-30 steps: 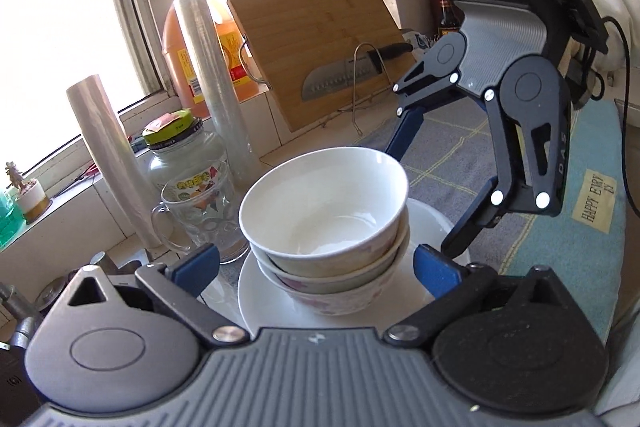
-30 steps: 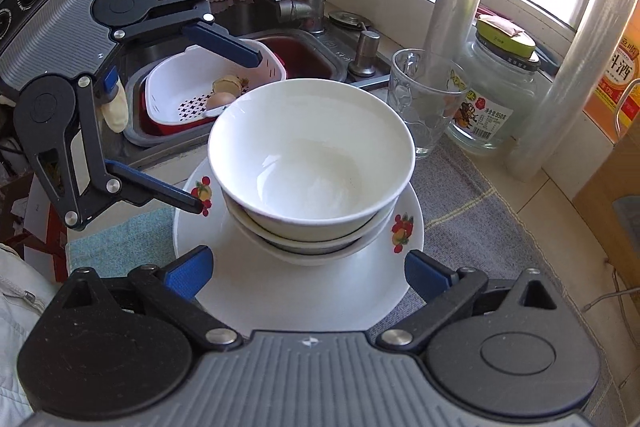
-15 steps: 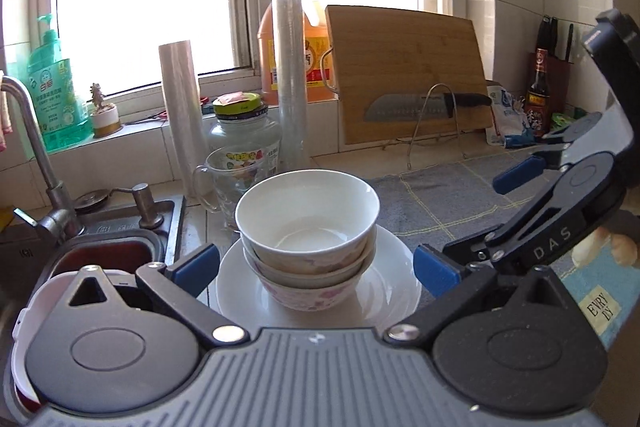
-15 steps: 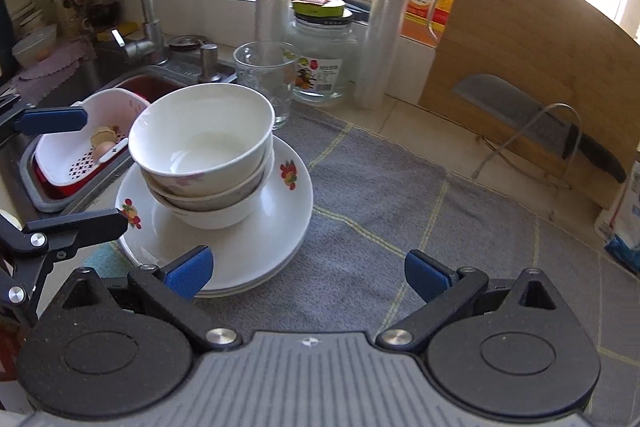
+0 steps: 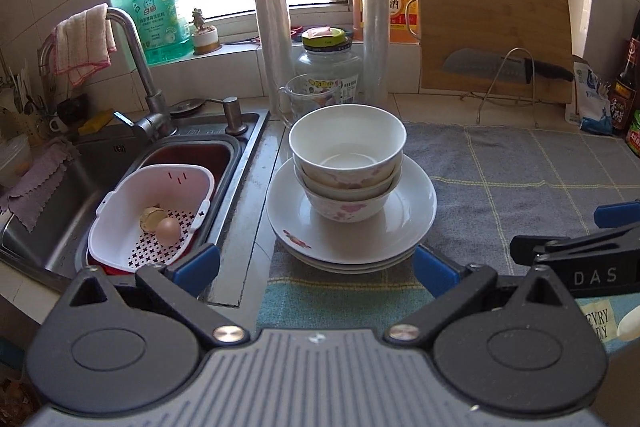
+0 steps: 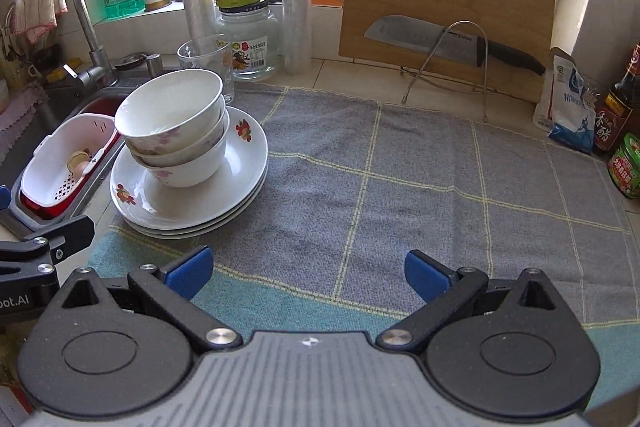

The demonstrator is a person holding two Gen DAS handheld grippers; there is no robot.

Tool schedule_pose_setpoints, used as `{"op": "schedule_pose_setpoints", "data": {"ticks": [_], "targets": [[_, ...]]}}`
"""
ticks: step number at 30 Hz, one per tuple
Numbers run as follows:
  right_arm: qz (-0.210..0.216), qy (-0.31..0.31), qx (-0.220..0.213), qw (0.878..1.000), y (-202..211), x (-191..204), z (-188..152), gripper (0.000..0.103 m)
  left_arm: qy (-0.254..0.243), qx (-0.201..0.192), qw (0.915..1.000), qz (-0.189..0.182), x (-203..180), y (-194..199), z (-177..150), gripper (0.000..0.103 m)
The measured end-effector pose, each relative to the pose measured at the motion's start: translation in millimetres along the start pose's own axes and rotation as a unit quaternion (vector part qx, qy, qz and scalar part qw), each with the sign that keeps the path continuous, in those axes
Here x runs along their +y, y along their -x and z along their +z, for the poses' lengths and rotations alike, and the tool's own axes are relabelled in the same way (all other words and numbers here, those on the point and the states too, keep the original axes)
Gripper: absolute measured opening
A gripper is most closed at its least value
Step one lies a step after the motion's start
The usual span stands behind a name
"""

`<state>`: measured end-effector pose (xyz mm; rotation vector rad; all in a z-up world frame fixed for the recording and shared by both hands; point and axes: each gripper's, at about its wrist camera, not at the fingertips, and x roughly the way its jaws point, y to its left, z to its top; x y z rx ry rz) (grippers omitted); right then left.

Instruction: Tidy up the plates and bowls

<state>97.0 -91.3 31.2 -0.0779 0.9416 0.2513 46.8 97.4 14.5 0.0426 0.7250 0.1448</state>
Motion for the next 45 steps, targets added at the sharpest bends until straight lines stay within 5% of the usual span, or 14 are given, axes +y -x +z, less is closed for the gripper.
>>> {"op": "schedule_pose_setpoints", "data": {"ticks": [13, 45], "targets": [[-0.013, 0.011, -0.025, 1.0, 35.1, 11.9, -4.3, 0.103, 0.011, -0.018, 0.9996, 0.018, 2.3, 30.7, -0.5, 0.102], [-0.023, -0.003, -0.032, 0.999, 37.1, 20.5, 0.7, 0.103, 0.015, -0.019, 0.9996, 0.013, 10.9, 32.1, 1.6, 0.102]]}}
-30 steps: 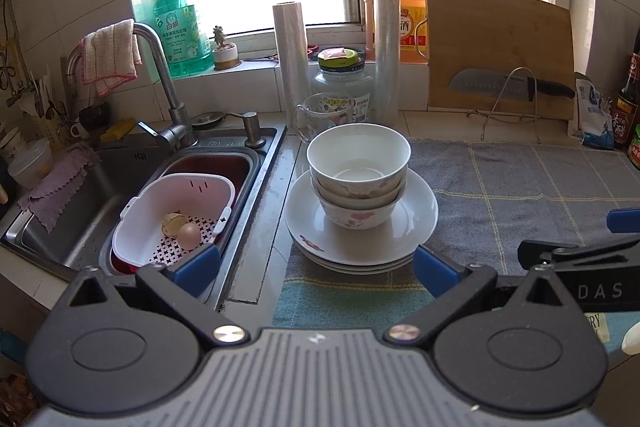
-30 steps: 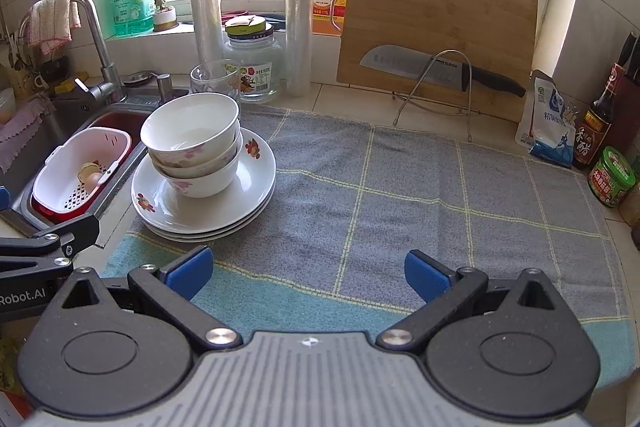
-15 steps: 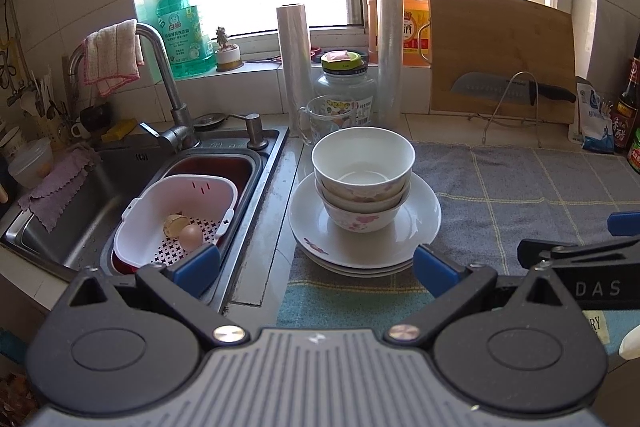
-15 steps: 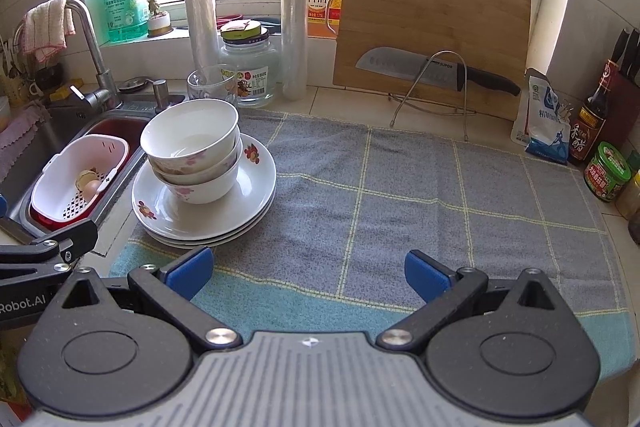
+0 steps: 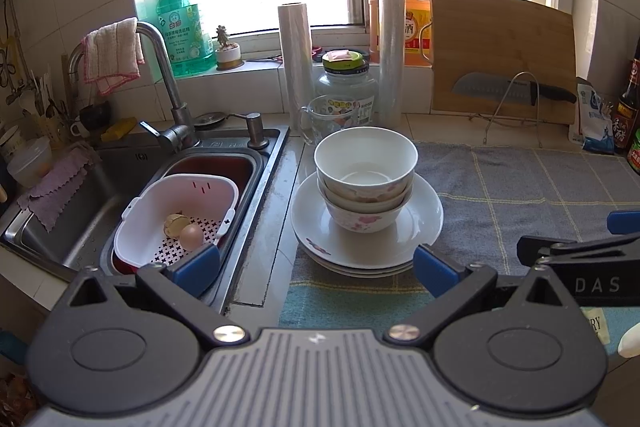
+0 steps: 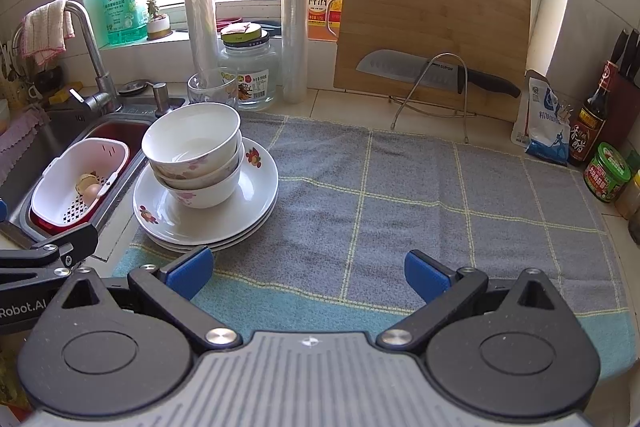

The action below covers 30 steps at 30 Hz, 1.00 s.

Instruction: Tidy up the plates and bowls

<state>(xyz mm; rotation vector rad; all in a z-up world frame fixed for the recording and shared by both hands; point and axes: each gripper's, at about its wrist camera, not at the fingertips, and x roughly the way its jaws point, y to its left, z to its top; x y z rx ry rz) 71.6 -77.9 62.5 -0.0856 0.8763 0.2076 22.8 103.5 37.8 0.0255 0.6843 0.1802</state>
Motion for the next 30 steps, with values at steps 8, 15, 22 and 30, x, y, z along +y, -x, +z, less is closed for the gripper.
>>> {"op": "schedule_pose_setpoints", "data": {"ticks": [8, 15, 22, 30], "targets": [[-0.001, 0.0, -0.003, 1.0, 1.5, 0.5, 0.5, 0.103, 0.001, -0.001, 1.0, 0.0, 1.6, 0.1, 0.9, 0.102], [-0.001, 0.0, -0.004, 1.0, 1.6, 1.6, 0.7, 0.103, 0.002, -0.001, 1.0, -0.001, 1.9, 0.2, 0.7, 0.102], [-0.003, 0.002, -0.005, 1.0, 2.8, 2.1, 0.8, 0.103, 0.004, -0.001, 1.0, -0.001, 2.6, 1.0, 0.4, 0.102], [-0.003, 0.002, -0.007, 1.0, 4.1, 1.6, 0.6, 0.103, 0.005, -0.002, 1.0, 0.0, 2.3, 3.2, -0.7, 0.102]]}}
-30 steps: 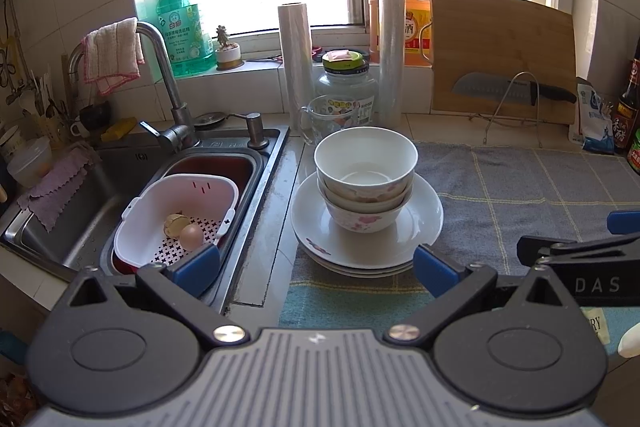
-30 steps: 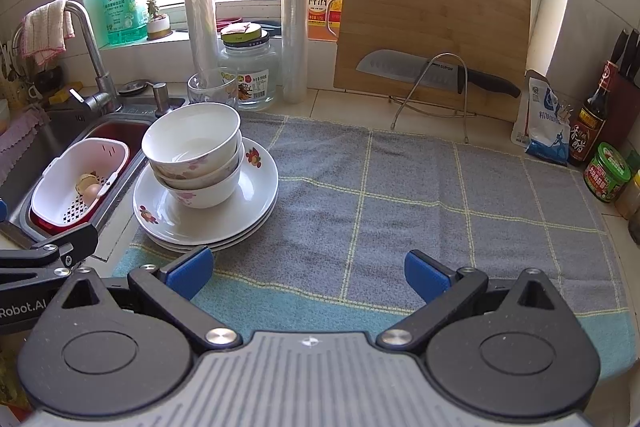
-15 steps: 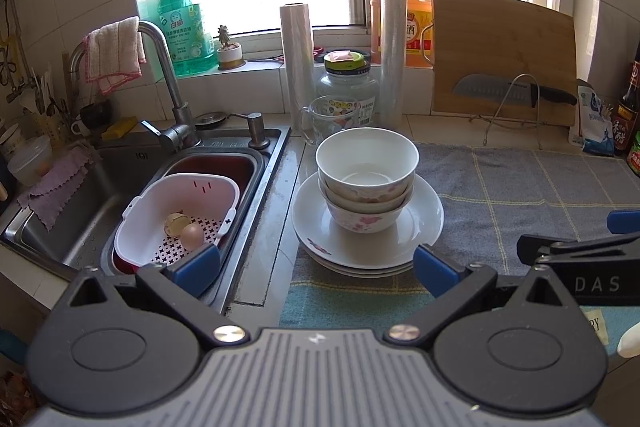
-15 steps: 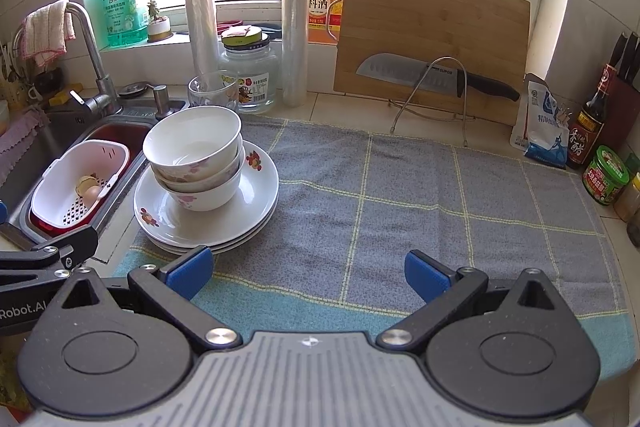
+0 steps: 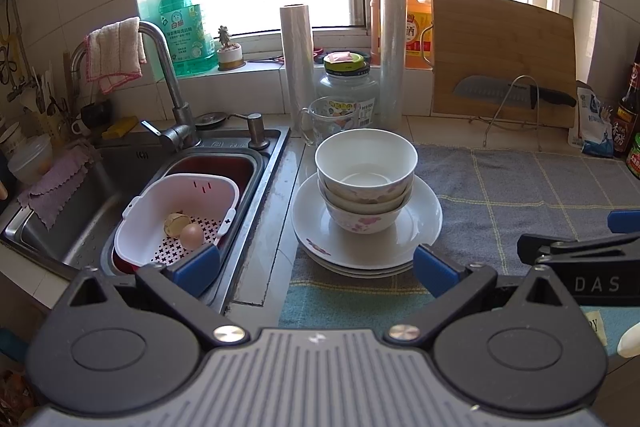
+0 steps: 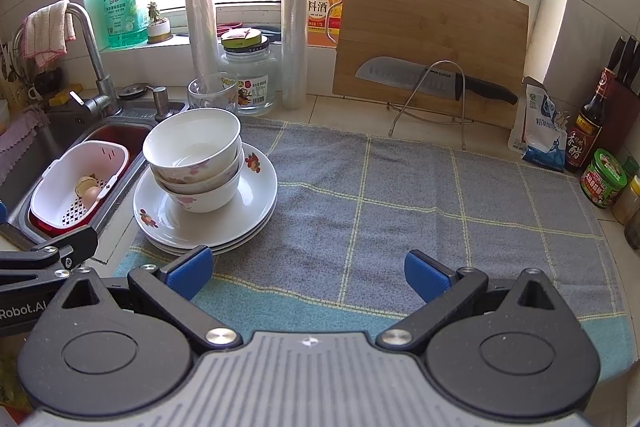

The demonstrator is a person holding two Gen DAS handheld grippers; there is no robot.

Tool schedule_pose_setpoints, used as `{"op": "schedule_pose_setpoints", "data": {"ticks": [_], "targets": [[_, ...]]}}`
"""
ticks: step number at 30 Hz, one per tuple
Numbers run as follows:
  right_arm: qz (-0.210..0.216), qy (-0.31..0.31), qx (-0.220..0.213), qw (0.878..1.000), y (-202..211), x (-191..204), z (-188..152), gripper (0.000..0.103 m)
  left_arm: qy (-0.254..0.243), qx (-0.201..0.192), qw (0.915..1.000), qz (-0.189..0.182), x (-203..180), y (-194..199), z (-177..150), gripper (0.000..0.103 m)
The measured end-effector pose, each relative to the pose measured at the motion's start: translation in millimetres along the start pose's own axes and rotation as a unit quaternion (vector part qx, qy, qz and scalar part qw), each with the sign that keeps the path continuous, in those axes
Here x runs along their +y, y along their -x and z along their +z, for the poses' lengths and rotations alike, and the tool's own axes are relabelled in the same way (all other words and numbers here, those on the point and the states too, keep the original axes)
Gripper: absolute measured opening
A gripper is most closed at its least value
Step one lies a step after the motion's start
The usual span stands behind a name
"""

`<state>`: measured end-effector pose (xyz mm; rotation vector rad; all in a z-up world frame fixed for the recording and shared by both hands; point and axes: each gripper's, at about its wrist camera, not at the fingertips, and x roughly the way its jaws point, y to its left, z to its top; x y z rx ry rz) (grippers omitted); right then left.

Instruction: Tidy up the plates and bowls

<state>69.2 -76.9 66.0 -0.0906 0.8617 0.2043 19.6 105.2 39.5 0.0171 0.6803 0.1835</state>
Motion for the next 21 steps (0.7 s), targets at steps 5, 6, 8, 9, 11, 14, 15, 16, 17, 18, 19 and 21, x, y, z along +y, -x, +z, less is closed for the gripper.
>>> {"op": "schedule_pose_setpoints", "data": {"ticks": [5, 6, 8, 9, 11, 14, 15, 16, 17, 18, 19, 21], "targets": [[0.0, 0.0, 0.0, 1.0, 0.1, 0.0, 0.0, 0.103, 0.0, 0.0, 1.0, 0.0, 0.1, -0.2, 0.1, 0.102], [0.0, 0.0, 0.0, 1.0, 0.1, 0.0, 0.0, 0.103, 0.0, -0.001, 1.0, 0.0, 0.6, -0.7, 0.4, 0.102], [0.001, 0.0, 0.0, 1.0, -0.1, -0.4, 0.6, 0.103, 0.0, 0.0, 1.0, 0.001, 0.0, -0.1, 0.1, 0.102], [0.001, 0.0, 0.0, 1.0, -0.1, -0.6, 0.6, 0.103, 0.0, 0.0, 1.0, 0.001, -0.4, -0.1, 0.0, 0.102], [0.001, 0.0, 0.0, 1.0, -0.3, -0.4, 0.9, 0.103, 0.0, 0.0, 1.0, 0.001, -0.3, -0.5, 0.1, 0.102], [0.001, 0.0, 0.001, 1.0, -0.8, -0.3, 1.3, 0.103, 0.0, 0.0, 1.0, 0.002, -0.3, -0.7, 0.1, 0.102], [0.001, 0.0, 0.002, 1.0, -0.9, -0.5, 1.4, 0.103, 0.0, 0.0, 1.0, 0.001, -0.2, -0.8, 0.2, 0.102], [0.001, 0.0, 0.002, 1.0, -1.3, -0.2, 1.8, 0.103, 0.0, 0.001, 1.0, 0.001, -0.2, -0.8, 0.2, 0.102], [0.001, 0.0, 0.003, 1.0, -1.5, -0.3, 1.9, 0.103, 0.0, 0.001, 1.0, 0.001, -0.5, -0.6, 0.2, 0.102], [0.001, 0.001, 0.003, 1.0, -2.1, 0.1, 2.3, 0.103, 0.0, 0.001, 1.0, 0.001, -0.4, -0.8, 0.5, 0.102], [0.001, 0.001, 0.002, 1.0, -2.2, 0.1, 2.5, 0.103, 0.001, 0.002, 1.0, 0.001, -0.4, -0.8, 0.6, 0.102], [0.0, 0.0, 0.003, 1.0, -3.2, 0.0, 3.0, 0.103, 0.001, 0.002, 1.0, 0.001, -0.2, -1.0, 0.9, 0.102]]}}
